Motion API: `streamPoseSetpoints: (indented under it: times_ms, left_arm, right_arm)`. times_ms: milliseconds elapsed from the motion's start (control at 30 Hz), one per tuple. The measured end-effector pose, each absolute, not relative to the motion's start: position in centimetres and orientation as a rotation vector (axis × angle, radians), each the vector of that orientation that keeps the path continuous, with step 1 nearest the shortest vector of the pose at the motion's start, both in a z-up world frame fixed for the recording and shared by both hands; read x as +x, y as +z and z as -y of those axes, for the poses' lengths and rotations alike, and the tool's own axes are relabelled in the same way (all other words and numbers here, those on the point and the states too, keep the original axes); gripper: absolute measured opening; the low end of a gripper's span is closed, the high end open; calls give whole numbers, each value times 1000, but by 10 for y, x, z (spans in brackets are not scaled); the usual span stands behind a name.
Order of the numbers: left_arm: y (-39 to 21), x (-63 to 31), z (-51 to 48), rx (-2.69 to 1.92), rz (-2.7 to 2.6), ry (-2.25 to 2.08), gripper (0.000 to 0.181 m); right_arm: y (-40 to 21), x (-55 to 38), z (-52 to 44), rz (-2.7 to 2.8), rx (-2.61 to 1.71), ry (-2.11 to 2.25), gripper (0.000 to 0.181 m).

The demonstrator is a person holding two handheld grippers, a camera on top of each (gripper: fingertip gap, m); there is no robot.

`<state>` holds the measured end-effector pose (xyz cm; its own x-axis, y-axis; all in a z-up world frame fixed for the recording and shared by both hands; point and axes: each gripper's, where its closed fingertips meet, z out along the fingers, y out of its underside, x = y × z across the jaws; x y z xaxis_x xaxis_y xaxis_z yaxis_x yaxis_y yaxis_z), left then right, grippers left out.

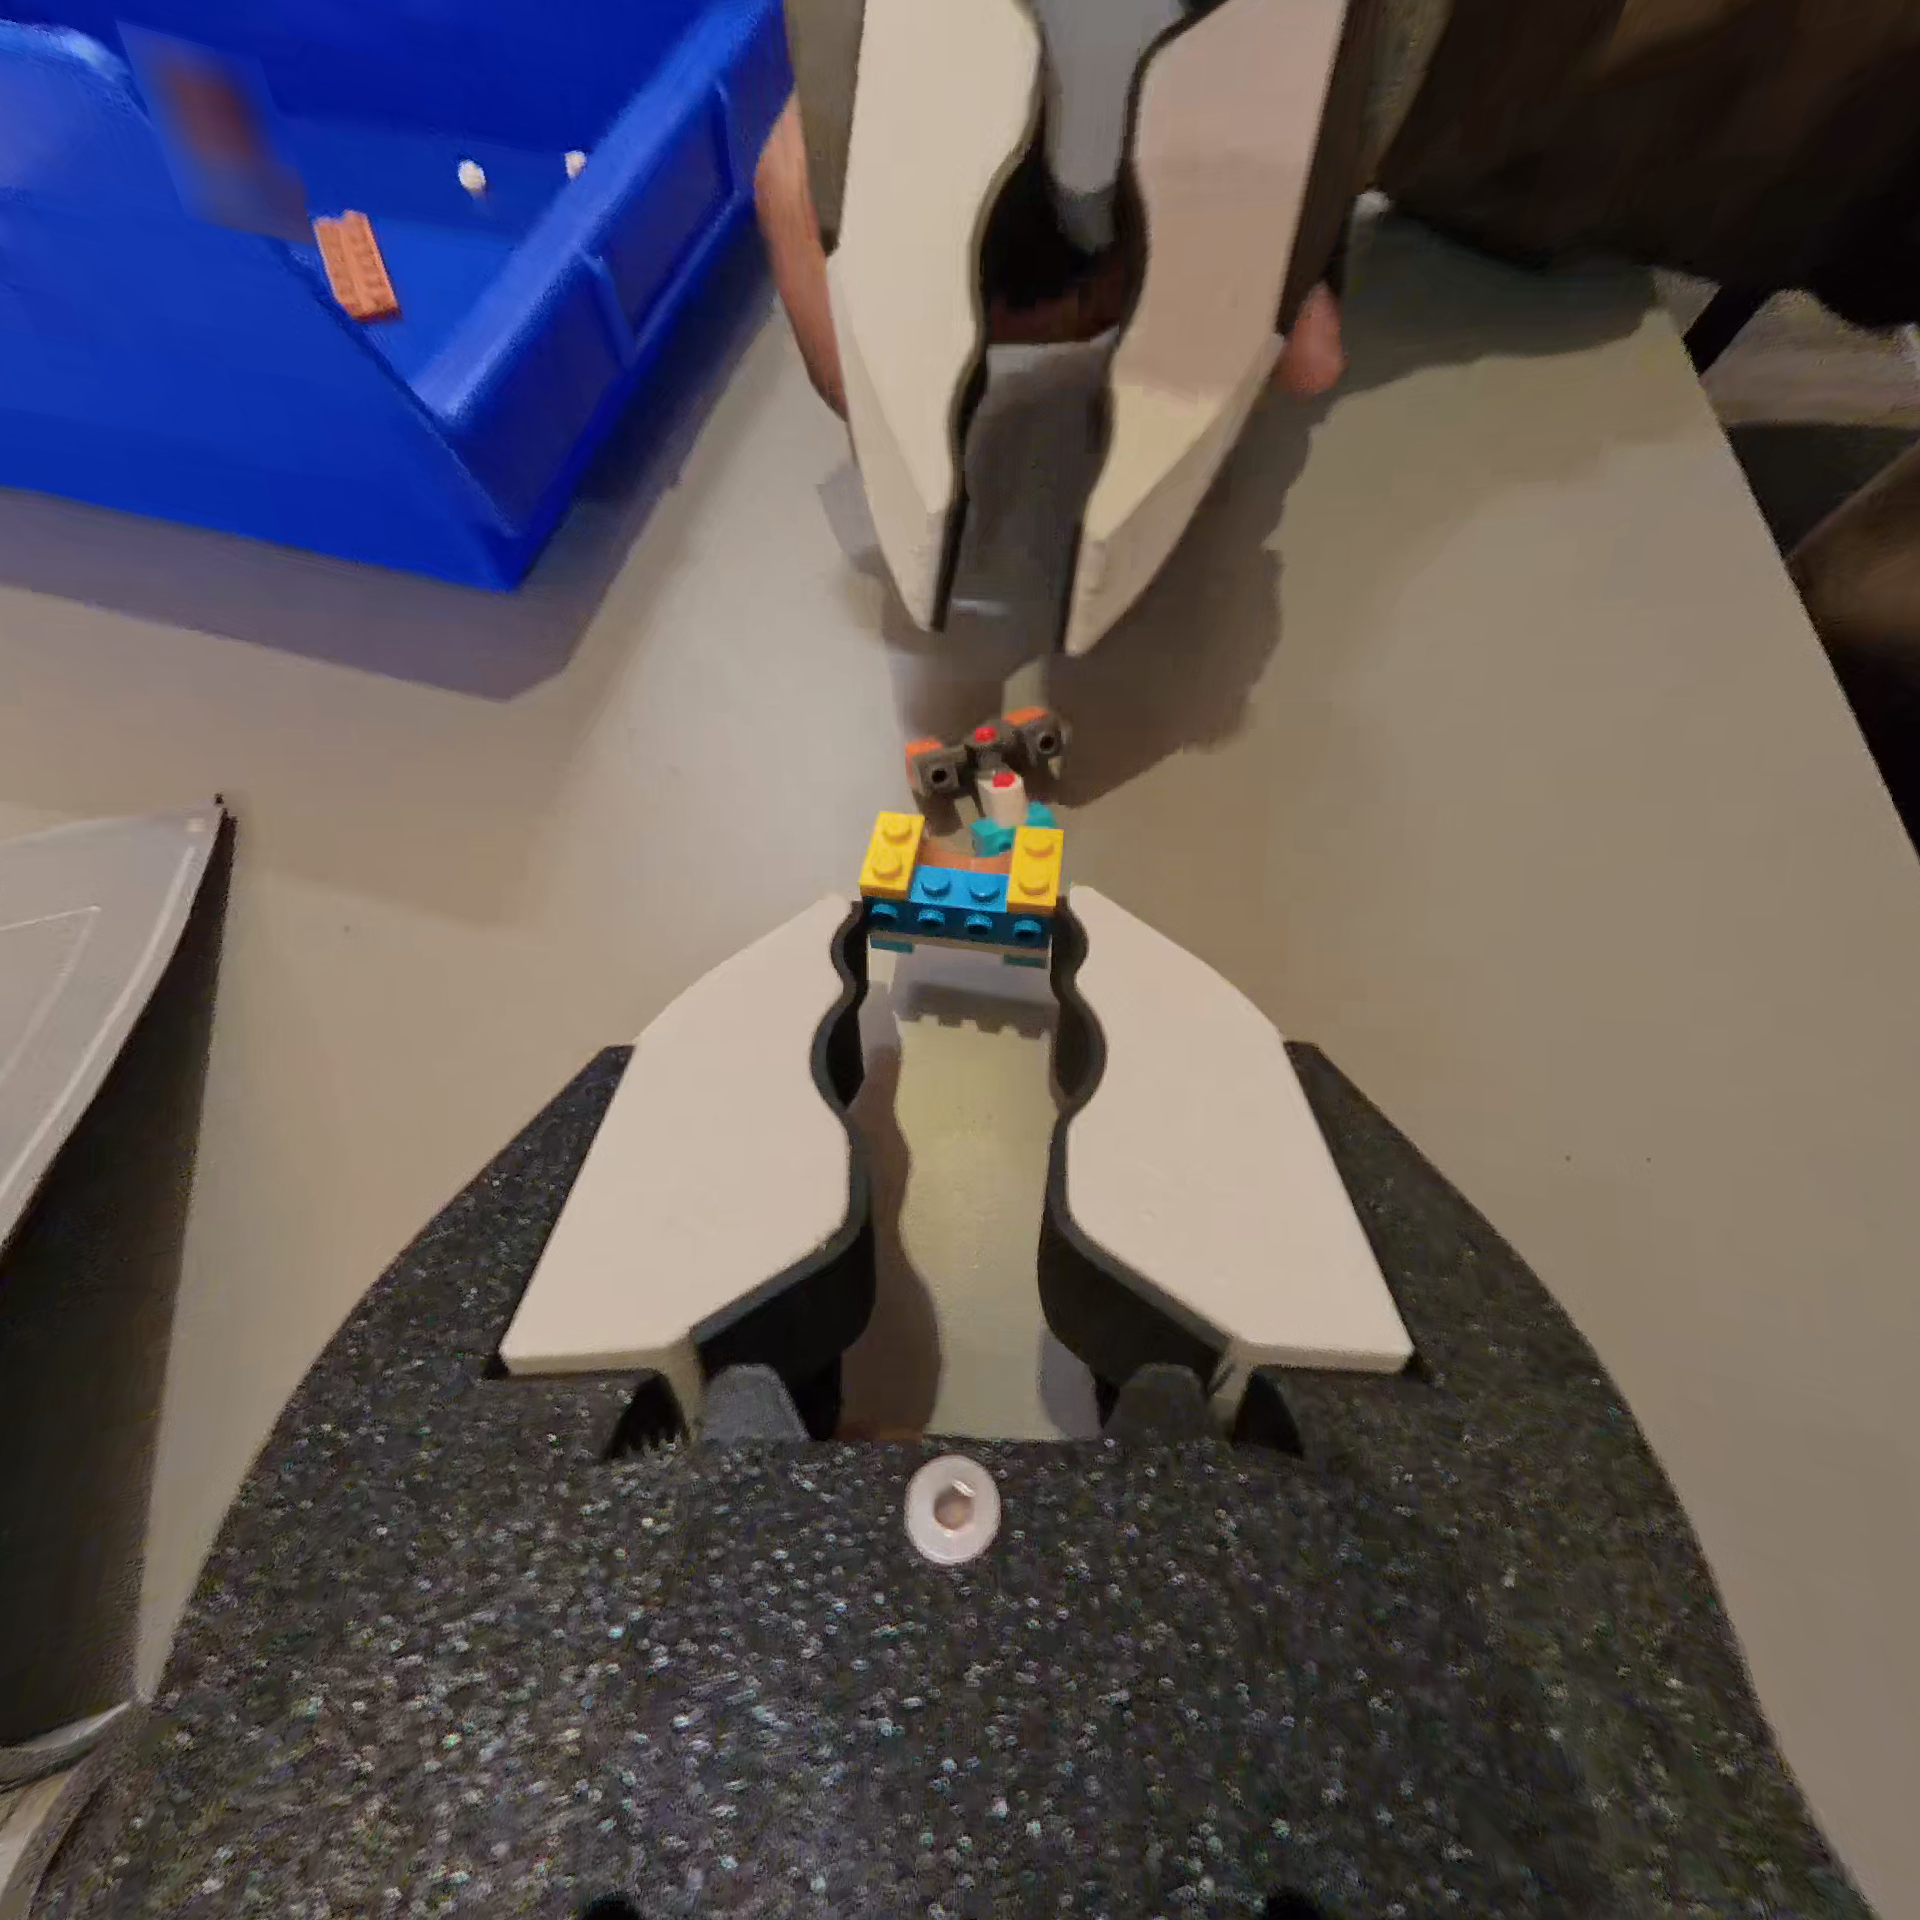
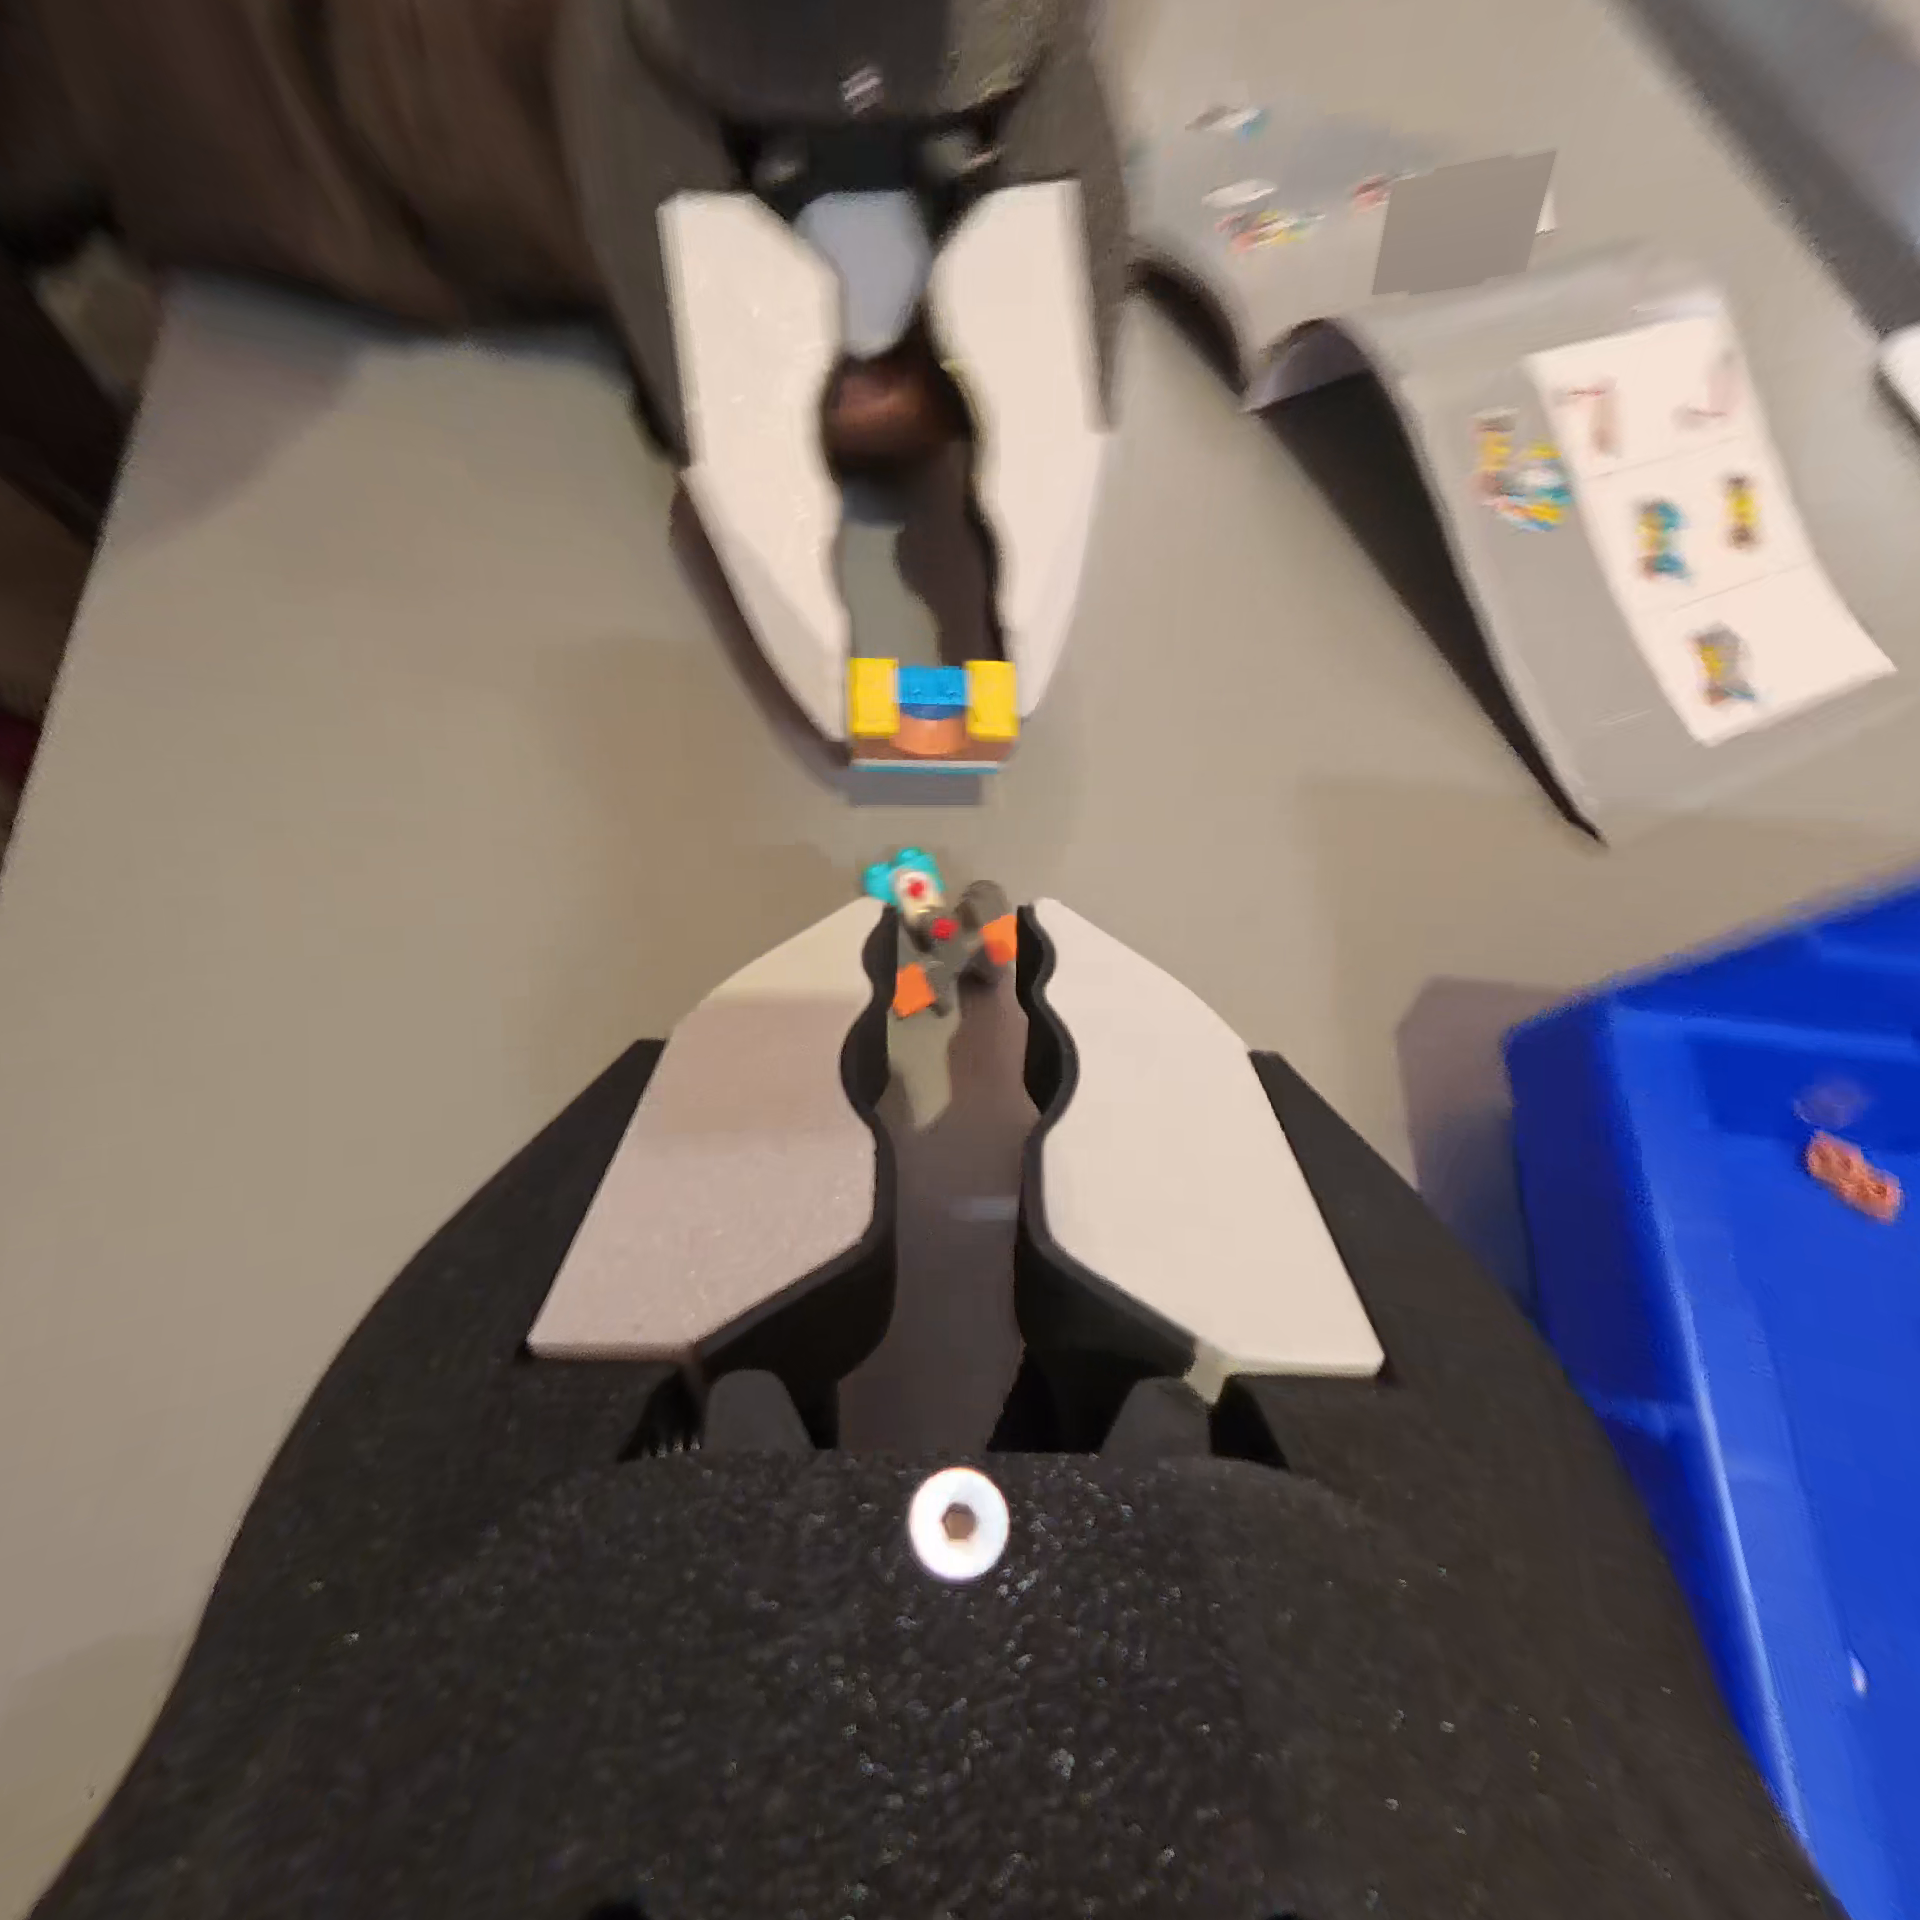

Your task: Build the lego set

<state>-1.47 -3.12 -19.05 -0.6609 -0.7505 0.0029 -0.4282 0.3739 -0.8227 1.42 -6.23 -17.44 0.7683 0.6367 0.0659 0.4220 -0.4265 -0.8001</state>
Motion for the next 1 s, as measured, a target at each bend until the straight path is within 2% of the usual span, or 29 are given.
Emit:
streamPoseSetpoints:
  times_ms: [200,500,700,1000]
  left_arm:
    - [-193,-14,27,-1049,-2273,-1170,34]
    - [-195,-17,23,-1053,-2290,-1166,34]
    - [-196,-19,23,-1051,-2302,-1173,34]
    - [-197,-19,23,-1054,-2304,-1165,34]
  right_arm:
    - [-197,1,60,1233,-2197,88,21]
    - [-199,-3,54,1571,-2325,96,11]
    - [-204,-5,53,1631,-2407,138,7]
    - [-203,-7,58,1616,-2417,161,9]
